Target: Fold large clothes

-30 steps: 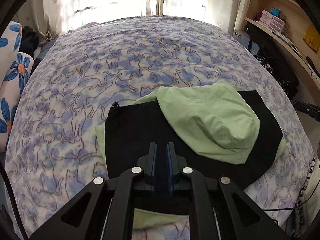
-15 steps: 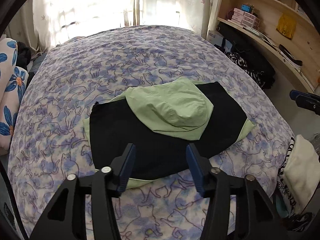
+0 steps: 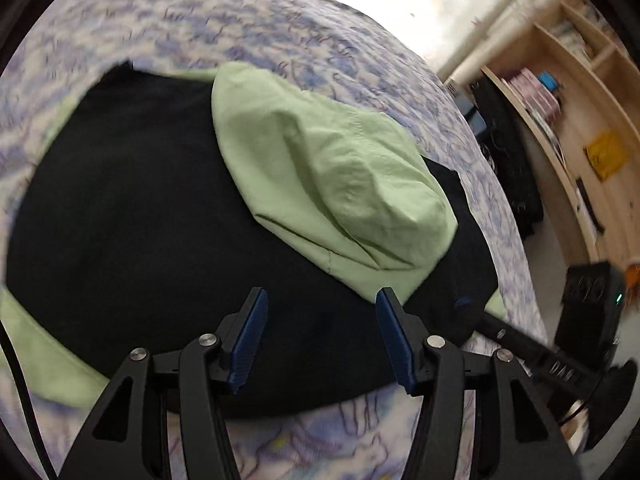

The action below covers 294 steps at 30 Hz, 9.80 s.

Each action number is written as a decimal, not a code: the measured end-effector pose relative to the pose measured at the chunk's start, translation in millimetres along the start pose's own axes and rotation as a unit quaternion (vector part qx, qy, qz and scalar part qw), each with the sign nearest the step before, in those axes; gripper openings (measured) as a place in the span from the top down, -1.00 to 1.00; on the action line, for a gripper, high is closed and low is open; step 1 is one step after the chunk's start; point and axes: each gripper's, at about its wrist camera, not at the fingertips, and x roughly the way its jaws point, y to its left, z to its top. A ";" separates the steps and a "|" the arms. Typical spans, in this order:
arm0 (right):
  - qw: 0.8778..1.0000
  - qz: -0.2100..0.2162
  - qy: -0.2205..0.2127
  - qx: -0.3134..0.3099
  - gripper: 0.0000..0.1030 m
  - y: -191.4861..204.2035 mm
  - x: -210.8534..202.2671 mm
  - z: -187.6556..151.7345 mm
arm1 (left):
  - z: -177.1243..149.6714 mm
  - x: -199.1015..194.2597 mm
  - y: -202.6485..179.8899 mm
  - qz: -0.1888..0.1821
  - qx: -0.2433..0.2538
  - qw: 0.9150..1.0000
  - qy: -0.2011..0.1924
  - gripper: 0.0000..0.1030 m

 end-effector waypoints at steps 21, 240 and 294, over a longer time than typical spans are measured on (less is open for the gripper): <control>1.000 0.012 -0.006 0.018 0.71 6.7 56.1 -29.9 | -2.4 35.6 23.1 0.068 -0.050 0.996 -0.015 0.97; 0.971 -0.161 -0.073 0.162 0.26 -123.6 -120.0 27.4 | -26.2 21.5 -119.3 0.138 0.154 0.977 -0.044 -0.61; 0.980 -0.171 -0.057 0.081 0.94 -206.6 -44.2 146.5 | 85.5 114.5 -104.7 0.074 0.116 0.990 0.019 -0.40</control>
